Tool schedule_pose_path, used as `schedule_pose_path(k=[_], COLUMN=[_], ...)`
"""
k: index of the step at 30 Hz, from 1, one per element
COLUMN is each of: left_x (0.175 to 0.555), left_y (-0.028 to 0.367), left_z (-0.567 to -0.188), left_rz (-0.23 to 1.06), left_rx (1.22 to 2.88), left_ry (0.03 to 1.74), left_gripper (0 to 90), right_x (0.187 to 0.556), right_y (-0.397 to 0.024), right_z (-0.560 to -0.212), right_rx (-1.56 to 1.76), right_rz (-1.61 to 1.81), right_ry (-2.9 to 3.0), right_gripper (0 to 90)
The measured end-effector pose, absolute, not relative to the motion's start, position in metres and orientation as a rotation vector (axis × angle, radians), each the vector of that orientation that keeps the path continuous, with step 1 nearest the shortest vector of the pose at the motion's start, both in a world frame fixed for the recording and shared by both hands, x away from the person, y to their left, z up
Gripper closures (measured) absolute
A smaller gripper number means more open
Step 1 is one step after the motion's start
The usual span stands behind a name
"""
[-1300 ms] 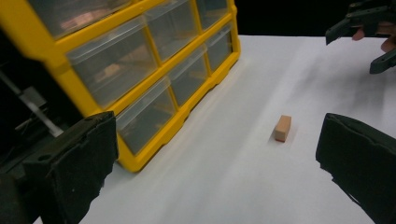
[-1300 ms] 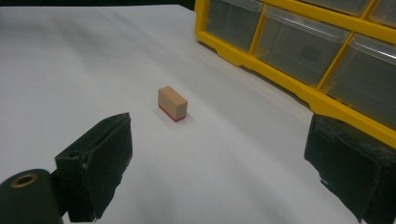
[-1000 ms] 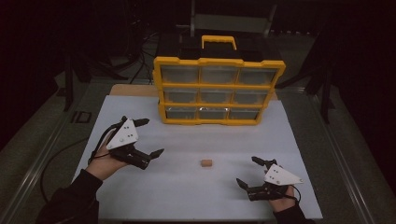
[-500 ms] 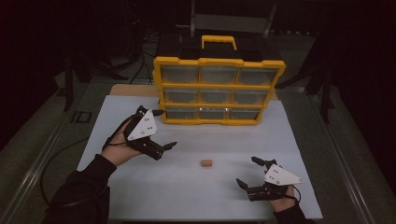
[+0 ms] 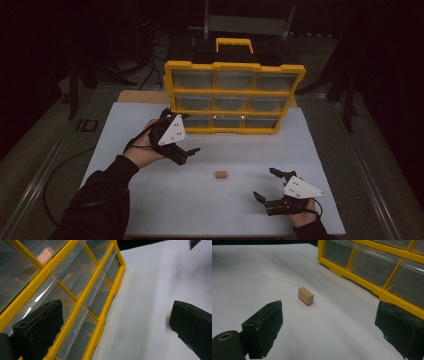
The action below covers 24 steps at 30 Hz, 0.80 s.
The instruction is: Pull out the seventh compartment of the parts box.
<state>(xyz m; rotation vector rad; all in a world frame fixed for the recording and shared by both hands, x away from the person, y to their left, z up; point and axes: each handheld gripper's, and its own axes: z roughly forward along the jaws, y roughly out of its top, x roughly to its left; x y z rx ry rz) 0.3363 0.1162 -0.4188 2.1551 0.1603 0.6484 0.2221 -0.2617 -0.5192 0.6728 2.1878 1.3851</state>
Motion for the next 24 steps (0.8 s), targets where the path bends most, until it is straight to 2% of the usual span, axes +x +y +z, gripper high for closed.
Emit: schedule_pose_path(k=[18, 24], left_x=[0.36, 0.367], left_y=[0.088, 0.083], left_z=[-0.43, -0.436], left_rz=[0.768, 0.772], left_rx=[2.189, 2.19], left_ry=[0.071, 0.062], left_gripper=[0.0, 0.0], right_x=[0.222, 0.223], right_y=[-0.262, -0.263], right_z=[-0.519, -0.519], right_rx=[0.675, 0.671], right_rz=[1.392, 1.39], right_ry=[2.186, 2.187], right_gripper=[8.1, 8.1])
